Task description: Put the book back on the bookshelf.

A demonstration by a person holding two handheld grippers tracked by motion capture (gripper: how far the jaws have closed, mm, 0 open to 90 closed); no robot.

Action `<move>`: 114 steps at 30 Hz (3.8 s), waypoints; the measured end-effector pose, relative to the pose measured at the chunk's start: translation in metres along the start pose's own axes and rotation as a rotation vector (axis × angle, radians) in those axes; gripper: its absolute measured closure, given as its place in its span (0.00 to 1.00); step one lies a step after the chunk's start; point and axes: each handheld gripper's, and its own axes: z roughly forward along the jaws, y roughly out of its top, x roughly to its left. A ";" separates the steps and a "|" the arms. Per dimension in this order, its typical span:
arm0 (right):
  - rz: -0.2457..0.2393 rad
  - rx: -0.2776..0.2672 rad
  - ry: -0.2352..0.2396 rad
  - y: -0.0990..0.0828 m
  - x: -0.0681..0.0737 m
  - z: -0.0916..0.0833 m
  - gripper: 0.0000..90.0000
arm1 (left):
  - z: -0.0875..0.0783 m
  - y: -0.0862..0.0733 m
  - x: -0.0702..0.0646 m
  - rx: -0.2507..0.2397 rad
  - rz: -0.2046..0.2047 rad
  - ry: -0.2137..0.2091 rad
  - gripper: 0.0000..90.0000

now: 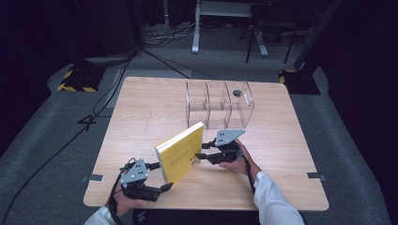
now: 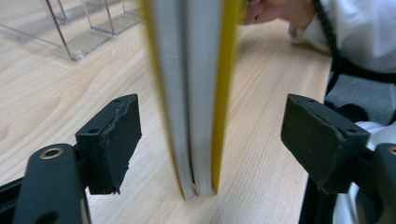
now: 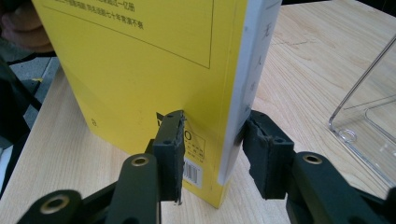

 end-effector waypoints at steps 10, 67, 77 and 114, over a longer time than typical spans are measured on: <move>0.002 -0.012 0.019 -0.005 0.002 -0.006 0.67 | 0.001 0.007 0.000 -0.077 0.012 0.034 0.77; -0.095 -0.050 -0.087 -0.035 0.055 -0.088 0.84 | 0.064 0.045 0.018 0.020 0.158 -0.147 0.73; -0.052 -0.055 -0.133 -0.045 0.062 -0.106 0.84 | 0.086 0.054 0.016 0.012 0.141 -0.171 0.69; 0.031 -0.099 -0.164 -0.048 0.059 -0.088 0.84 | 0.089 0.047 0.017 0.078 0.117 -0.051 0.48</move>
